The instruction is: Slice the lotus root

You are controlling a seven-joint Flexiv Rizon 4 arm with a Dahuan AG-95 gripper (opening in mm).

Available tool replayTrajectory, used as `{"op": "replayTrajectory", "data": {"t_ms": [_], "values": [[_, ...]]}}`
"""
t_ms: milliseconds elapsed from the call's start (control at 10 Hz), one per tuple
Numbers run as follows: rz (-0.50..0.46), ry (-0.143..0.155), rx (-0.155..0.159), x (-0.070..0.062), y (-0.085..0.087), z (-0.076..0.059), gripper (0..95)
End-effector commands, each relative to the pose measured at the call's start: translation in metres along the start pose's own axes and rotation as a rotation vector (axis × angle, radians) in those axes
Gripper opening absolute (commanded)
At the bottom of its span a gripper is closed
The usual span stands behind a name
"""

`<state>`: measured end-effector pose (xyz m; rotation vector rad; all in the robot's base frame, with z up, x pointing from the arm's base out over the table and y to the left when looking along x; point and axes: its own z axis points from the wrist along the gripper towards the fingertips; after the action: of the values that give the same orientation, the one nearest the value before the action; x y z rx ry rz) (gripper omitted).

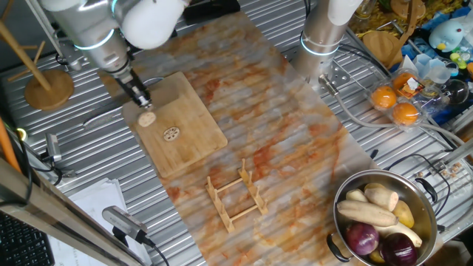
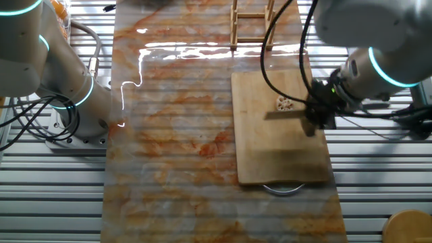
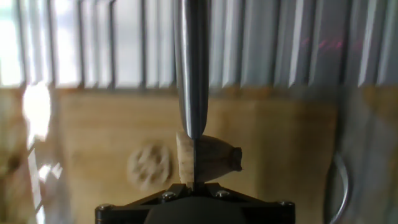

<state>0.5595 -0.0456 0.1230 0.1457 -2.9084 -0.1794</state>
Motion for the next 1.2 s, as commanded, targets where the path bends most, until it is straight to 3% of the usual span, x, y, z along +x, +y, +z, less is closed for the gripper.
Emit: {"op": "replayTrajectory", "data": {"t_ms": [100, 400, 600, 1000, 1200], "values": [[-0.005, 0.037, 0.002, 0.013, 0.006, -0.003, 0.0], [-0.033, -0.004, 0.052, 0.012, 0.004, 0.000, 0.0], [-0.086, 0.012, 0.101, 0.009, 0.000, 0.005, 0.0], [-0.150, -0.037, 0.130, 0.014, -0.006, 0.023, 0.0], [-0.208, -0.011, 0.170, 0.008, -0.010, 0.028, 0.0]]}}
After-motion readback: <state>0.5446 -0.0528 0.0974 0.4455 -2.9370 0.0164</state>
